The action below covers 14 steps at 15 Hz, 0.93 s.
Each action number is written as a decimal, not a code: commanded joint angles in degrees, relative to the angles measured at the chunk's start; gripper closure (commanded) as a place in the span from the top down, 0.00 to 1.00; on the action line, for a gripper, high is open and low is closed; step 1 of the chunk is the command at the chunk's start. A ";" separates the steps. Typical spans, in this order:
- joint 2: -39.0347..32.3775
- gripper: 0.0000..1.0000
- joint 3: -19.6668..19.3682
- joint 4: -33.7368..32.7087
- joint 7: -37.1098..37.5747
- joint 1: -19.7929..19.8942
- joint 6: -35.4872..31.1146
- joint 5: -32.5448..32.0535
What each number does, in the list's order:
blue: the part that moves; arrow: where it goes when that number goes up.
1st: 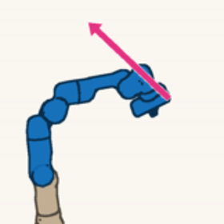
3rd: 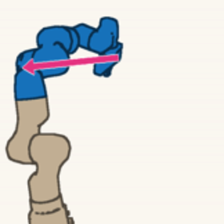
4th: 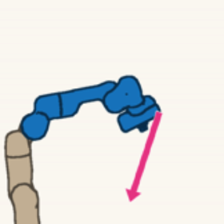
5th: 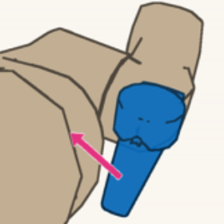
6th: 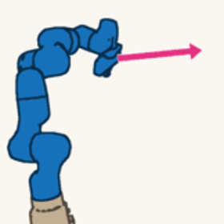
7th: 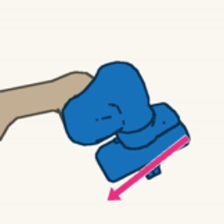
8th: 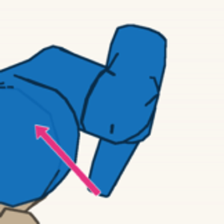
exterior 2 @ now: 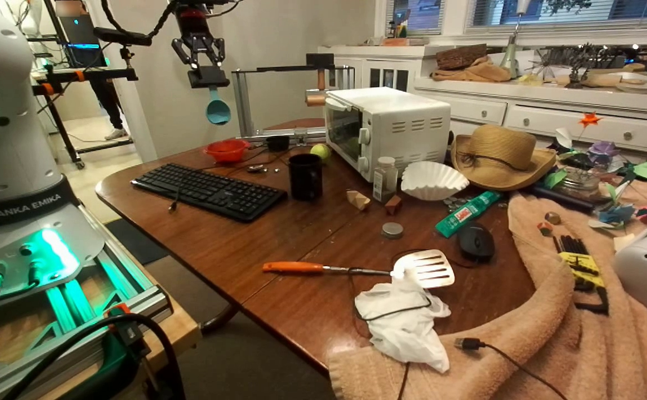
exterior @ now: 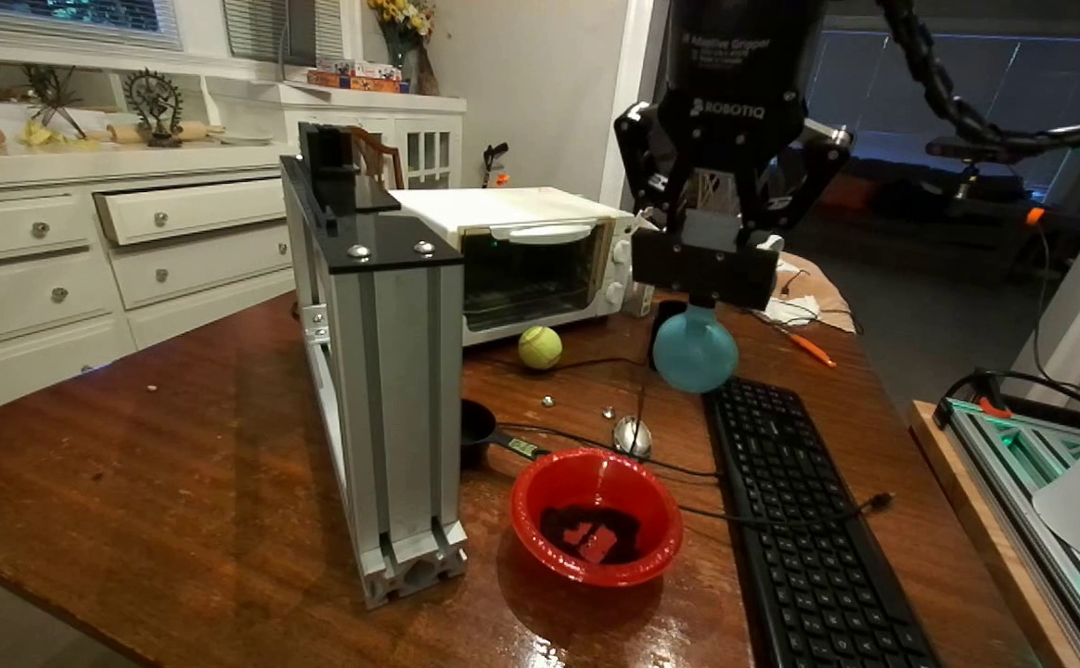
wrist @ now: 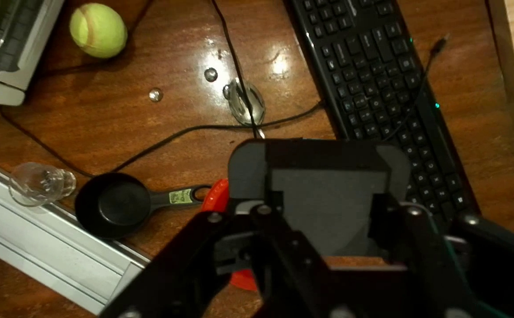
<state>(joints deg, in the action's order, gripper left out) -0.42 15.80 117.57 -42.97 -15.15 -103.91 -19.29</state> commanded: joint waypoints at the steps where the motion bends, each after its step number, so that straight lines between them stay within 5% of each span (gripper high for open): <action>1: 2.29 0.23 -0.10 1.15 -1.05 -0.15 2.19 -5.61; 9: 5.57 0.23 -1.17 4.37 -2.18 0.59 2.04 -13.37; 10: 2.67 0.48 -0.91 1.70 -1.29 0.20 1.21 -11.41; 14: 4.01 0.48 -1.33 2.93 -1.42 0.51 1.21 -12.10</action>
<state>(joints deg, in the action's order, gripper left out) 3.67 14.52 120.68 -44.40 -14.53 -102.90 -31.42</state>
